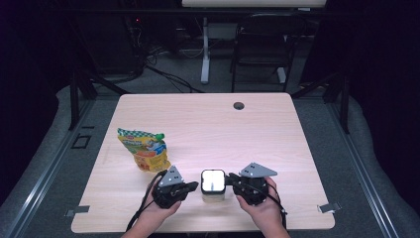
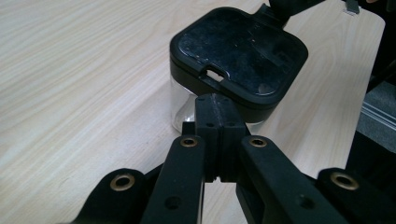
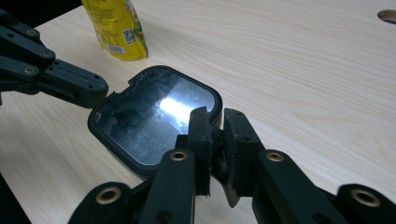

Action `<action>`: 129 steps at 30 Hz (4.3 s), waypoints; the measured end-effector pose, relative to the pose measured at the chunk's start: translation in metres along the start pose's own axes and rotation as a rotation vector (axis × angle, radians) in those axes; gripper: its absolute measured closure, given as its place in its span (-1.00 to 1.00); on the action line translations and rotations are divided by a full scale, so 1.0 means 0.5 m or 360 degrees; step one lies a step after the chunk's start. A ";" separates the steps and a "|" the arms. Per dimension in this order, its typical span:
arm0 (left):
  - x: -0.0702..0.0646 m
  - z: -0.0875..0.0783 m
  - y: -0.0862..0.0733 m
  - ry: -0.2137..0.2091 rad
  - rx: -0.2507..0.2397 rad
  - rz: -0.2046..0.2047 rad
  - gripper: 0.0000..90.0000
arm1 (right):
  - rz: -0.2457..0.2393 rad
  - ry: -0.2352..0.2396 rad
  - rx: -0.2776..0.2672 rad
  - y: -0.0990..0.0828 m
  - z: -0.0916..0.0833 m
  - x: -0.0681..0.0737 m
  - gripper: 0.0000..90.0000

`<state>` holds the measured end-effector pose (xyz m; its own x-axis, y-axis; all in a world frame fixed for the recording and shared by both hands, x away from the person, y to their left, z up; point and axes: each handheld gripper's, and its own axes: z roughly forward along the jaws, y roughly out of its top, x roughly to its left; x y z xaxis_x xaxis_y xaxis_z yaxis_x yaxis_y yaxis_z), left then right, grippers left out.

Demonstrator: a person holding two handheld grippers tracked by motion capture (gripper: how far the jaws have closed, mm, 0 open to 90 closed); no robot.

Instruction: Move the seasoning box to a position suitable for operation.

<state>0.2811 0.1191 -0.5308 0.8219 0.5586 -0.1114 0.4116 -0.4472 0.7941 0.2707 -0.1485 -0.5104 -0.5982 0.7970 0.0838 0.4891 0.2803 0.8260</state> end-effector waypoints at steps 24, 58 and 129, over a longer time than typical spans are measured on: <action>-0.006 0.004 0.000 -0.0029 -0.0001 0.0002 1.00 | 0.0002 0.0005 0.0009 -0.002 -0.002 -0.002 0.81; -0.008 -0.001 0.003 -0.0041 -0.0001 0.0013 1.00 | 0.0075 0.0038 -0.0013 -0.006 -0.002 -0.007 0.81; -0.018 -0.009 0.037 -0.0069 -0.0087 0.0085 0.98 | -0.0255 0.0069 0.0030 -0.022 -0.013 0.050 0.00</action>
<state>0.2794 0.1089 -0.5121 0.8589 0.5037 -0.0926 0.3454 -0.4362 0.8309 0.2463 -0.1351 -0.5134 -0.6961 0.7175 -0.0238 0.3967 0.4120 0.8203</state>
